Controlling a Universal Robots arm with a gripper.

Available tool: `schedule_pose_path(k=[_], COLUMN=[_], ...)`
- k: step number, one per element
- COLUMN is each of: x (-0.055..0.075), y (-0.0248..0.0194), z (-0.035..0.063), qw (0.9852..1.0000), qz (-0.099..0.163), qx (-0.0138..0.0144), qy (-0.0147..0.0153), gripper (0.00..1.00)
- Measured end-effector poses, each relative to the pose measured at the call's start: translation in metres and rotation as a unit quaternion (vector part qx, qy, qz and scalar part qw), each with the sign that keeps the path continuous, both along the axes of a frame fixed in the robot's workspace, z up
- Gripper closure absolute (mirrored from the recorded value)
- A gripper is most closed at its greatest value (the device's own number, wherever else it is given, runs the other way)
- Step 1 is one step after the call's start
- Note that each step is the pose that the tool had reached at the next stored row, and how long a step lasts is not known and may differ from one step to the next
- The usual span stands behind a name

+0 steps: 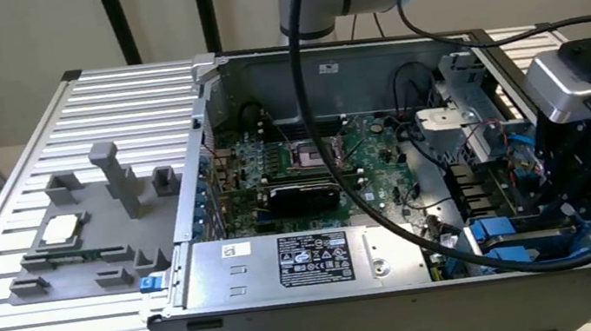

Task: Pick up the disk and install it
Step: 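Insert the first disk wire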

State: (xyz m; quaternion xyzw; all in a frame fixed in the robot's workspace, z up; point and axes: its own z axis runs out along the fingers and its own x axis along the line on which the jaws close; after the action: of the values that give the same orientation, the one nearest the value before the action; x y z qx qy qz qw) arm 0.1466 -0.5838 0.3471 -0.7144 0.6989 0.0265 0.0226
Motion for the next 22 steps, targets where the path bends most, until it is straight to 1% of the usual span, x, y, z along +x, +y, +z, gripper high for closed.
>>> schedule_pose_path(k=[7, 9, 13, 14, 19, 21, 22], x=[-0.002, -0.006, -0.015, -0.016, -0.017, -0.017, -0.017], y=[0.0000, 0.0000, 0.0002, 0.0010, 0.0099, 0.0120, 0.0121], z=[0.0242, 0.0277, 0.0308, 0.0315, 0.0321, 0.0320, 0.0321], qw=[1.0000, 1.0000, 1.0000, 1.0000, 1.0000, 1.0000, 1.0000], qz=[0.000, 0.000, 0.000, 0.000, 0.000, 0.000, 0.000], qx=[0.0006, 0.0008, 0.0008, 0.0009, 0.0008, 0.0009, 0.0007], qy=[0.0000, 0.0000, 0.0000, -0.0001, -0.0014, -0.0018, -0.0018], gripper=[0.75, 0.75, 0.75, 0.75, 0.75, 0.75, 0.75])
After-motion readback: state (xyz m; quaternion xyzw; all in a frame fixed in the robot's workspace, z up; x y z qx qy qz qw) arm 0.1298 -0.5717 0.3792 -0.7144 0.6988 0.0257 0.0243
